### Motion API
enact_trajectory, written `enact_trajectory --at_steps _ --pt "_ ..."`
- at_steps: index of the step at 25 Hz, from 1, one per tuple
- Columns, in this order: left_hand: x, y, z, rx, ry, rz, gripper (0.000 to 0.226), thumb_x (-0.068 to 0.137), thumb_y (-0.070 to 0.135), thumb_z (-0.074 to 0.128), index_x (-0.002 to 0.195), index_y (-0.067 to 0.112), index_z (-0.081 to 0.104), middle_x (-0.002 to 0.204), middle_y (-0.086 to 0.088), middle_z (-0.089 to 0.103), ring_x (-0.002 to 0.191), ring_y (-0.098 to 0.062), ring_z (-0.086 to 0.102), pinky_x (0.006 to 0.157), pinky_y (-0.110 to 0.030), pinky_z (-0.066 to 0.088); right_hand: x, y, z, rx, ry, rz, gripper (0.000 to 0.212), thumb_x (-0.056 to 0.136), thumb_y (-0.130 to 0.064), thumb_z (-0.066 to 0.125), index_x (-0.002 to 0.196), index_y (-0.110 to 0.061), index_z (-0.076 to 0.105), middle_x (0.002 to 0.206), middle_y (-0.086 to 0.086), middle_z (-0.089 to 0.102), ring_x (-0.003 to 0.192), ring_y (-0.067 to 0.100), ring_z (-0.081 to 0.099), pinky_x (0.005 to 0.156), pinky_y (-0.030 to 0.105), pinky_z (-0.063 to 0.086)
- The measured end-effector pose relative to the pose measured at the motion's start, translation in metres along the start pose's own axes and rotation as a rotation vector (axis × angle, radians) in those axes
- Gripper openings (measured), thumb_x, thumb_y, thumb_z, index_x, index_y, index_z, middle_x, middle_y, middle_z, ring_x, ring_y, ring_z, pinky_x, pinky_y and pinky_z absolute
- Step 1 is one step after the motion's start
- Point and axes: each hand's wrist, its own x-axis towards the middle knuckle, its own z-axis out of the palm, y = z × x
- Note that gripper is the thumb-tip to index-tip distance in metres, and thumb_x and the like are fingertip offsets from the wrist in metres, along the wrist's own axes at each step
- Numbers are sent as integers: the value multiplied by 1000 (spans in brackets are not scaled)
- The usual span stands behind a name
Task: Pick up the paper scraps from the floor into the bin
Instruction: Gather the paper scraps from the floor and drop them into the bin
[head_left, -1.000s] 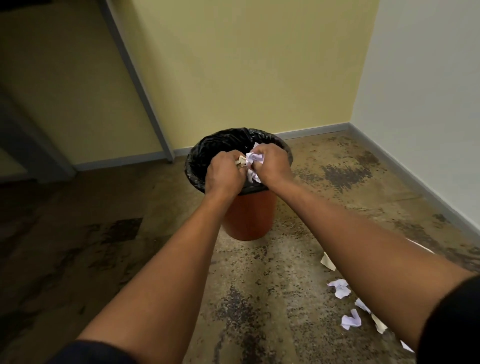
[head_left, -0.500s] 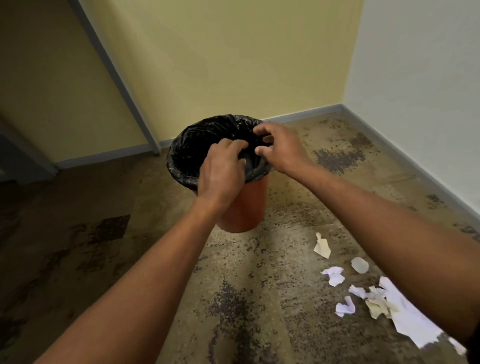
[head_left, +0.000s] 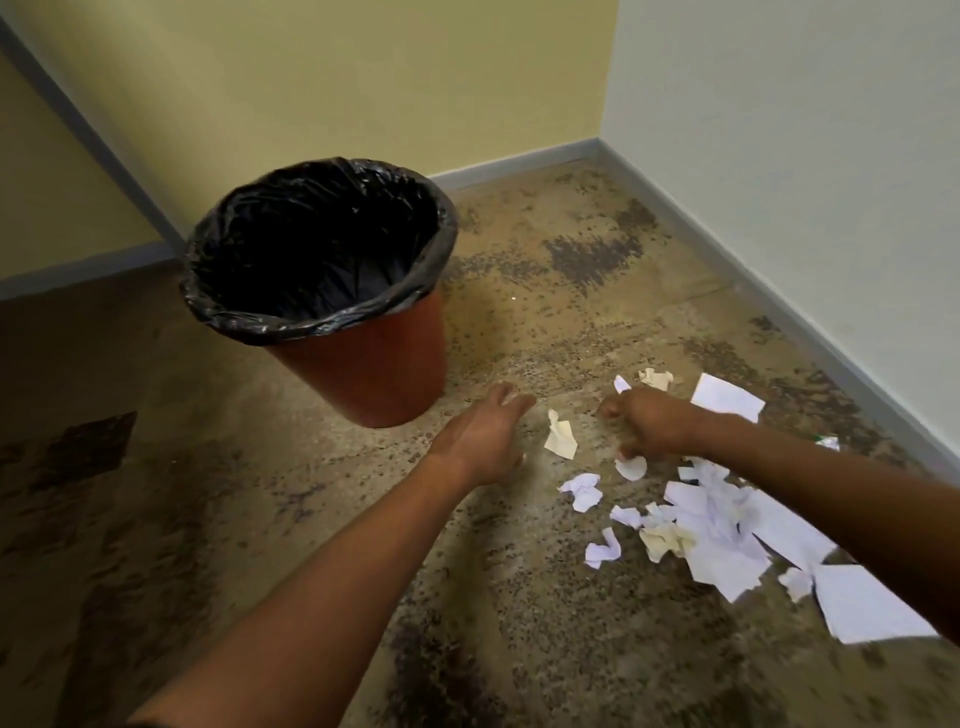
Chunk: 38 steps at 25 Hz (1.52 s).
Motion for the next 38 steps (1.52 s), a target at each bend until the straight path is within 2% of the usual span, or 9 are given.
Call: enact_trajectory --at_steps 3,8,11,16,21,24,27,33,38 --pt "20 14 30 3 -158 -5 88 89 31 71 158 28 17 167 -12 1 145 -36 32 109 -41 41 -10 16 31 -51 -100 -27 86 71 -31 83 144 -18 37 146 10 41 131 26 42 106 32 38" --pt "48 28 64 9 -177 -16 77 100 24 53 160 22 5 167 -13 -6 153 -36 5 120 -50 23 -33 23 55 -232 -265 -89 118 61 -43 88 153 -25 15 162 7 6 147 32 15 118 44 25" --pt "59 29 79 58 -218 -19 70 103 31 48 159 21 8 167 -14 -5 151 -37 10 118 -51 27 -44 22 61 -325 -298 -108 121 61 -42 88 153 -26 11 163 6 0 148 34 8 116 50 27" --pt "61 33 88 19 -200 -13 66 100 30 52 157 15 23 166 -11 8 147 -35 27 112 -47 39 -56 23 77 -337 -128 -120 110 67 -33 86 151 -28 16 161 5 9 146 32 17 105 47 42" --pt "28 57 92 -25 -188 104 82 89 67 52 151 17 32 164 -9 12 148 -30 21 112 -47 37 -55 27 85 -264 29 -171 91 73 -23 79 146 -31 24 159 4 14 140 32 29 90 43 52" --pt "10 67 104 57 -188 160 103 74 81 57 151 17 30 164 -11 13 149 -30 18 112 -48 33 -43 32 87 -191 45 -92 107 71 -23 83 152 -27 13 162 5 -4 143 36 24 99 45 48" --pt "1 72 115 133 -147 193 105 69 75 67 149 18 31 164 -10 14 145 -31 23 110 -50 33 -27 35 83 -200 -12 -52 115 68 -29 86 153 -25 8 162 9 -3 146 38 15 110 49 37" --pt "-11 77 135 77 -68 214 70 82 43 73 143 23 44 153 -2 35 129 -29 41 90 -44 52 -27 30 88 -181 62 -119 72 72 -16 79 136 -23 45 136 11 42 122 31 47 95 40 48" --pt "-15 84 138 -54 -27 122 51 92 31 65 140 23 51 141 -3 46 119 -30 52 89 -45 53 -40 21 92 -126 100 -108 38 83 -10 65 119 -19 59 114 11 52 106 27 53 82 36 49"
